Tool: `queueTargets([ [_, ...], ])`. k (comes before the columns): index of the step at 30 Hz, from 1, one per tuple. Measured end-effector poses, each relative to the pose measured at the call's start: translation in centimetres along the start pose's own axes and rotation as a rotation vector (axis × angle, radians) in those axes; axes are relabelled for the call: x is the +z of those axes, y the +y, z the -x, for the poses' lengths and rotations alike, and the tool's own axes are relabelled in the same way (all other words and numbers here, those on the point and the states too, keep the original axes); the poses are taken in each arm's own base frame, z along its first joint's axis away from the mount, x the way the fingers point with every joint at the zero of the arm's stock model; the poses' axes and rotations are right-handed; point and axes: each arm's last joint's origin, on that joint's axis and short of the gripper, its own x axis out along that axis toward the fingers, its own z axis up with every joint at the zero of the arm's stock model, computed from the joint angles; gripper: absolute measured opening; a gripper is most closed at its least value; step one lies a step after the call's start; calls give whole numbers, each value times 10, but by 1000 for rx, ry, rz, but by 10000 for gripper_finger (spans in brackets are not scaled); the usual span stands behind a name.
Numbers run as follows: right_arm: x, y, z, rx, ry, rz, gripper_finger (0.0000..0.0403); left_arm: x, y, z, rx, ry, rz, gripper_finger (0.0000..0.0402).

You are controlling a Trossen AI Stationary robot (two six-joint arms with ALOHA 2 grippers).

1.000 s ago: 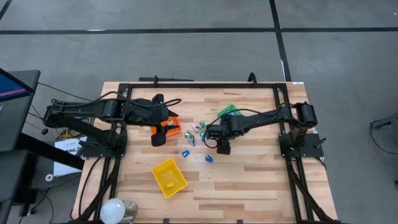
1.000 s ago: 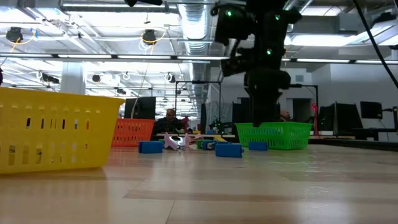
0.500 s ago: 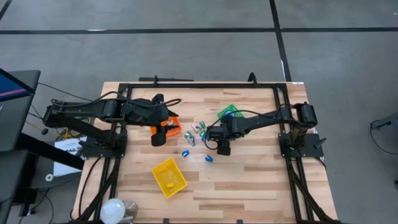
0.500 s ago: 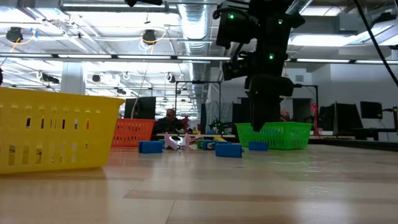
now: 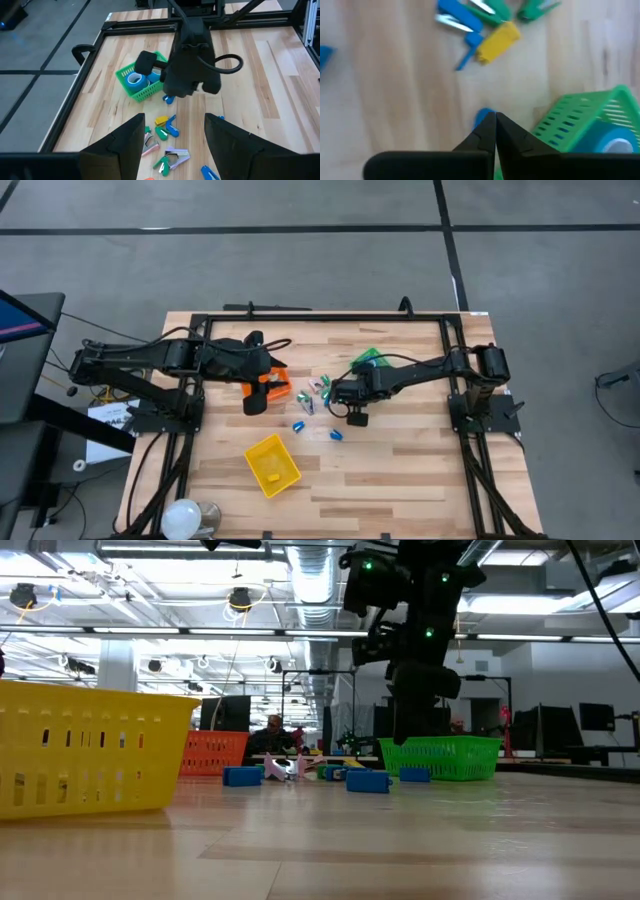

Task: Pick and place Stapler, Stapler remover, tape
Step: Put the blue stapler into the yellow basket

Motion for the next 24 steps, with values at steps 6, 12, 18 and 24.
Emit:
queueTargets([
  [6, 1, -16, -9, -19, 17, -38, 1, 0, 0, 0, 0, -1, 0, 195],
  [12, -1, -23, -25, -7, 76, -42, 0, 0, 0, 0, 0, -4, 1, 195],
  [18, -3, -24, -25, -27, 93, -41, 0, 1, 0, 0, 0, -6, 1, 195],
  [24, -10, -21, -28, 18, 129, -27, 0, 1, 0, 0, 0, -9, 2, 195],
])
